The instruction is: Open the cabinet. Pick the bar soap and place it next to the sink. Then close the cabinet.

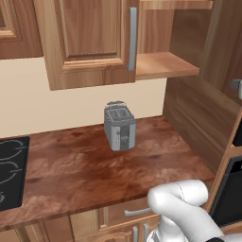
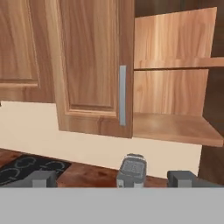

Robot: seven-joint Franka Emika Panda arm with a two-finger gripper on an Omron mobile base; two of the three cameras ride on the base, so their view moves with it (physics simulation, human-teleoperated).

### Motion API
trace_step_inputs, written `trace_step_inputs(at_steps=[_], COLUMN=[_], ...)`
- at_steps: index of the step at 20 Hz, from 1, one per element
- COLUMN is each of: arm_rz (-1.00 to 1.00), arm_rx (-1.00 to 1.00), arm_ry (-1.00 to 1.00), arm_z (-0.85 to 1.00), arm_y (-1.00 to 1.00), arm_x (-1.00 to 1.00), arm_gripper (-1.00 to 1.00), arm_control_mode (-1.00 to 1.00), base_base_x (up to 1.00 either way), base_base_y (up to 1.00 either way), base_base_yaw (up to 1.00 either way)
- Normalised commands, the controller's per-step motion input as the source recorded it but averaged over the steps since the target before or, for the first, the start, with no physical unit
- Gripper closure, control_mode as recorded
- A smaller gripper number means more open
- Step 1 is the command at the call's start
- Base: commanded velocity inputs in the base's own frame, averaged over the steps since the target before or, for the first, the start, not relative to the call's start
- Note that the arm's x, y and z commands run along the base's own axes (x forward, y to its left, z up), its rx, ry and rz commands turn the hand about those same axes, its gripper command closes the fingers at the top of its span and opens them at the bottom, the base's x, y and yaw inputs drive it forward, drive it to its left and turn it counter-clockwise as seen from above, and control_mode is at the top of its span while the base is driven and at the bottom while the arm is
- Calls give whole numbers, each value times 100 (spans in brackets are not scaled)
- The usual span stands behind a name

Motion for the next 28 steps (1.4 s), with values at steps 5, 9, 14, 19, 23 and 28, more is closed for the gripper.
trace_step_inputs(at_steps=[5, 9, 14, 19, 23, 28], arm_rz=[0, -1, -4, -4, 0, 0], arm_rx=[0, 0, 5, 11, 8, 1], arm_ry=[-22, -29, -36, -24, 5, 16], arm_z=[0, 6, 3, 1, 18, 10], arm_y=[-44, -34, -27, -45, -59, -56], arm_x=[-40, -10, 0, -11, -28, 0], arm_gripper=[-100, -100, -100, -100, -100, -100], arm_control_mode=[-100, -100, -100, -100, -100, -100], base_base_x=[0, 0, 0, 0, 0, 0], base_base_y=[0, 0, 0, 0, 0, 0], base_base_yaw=[0, 0, 0, 0, 0, 0])
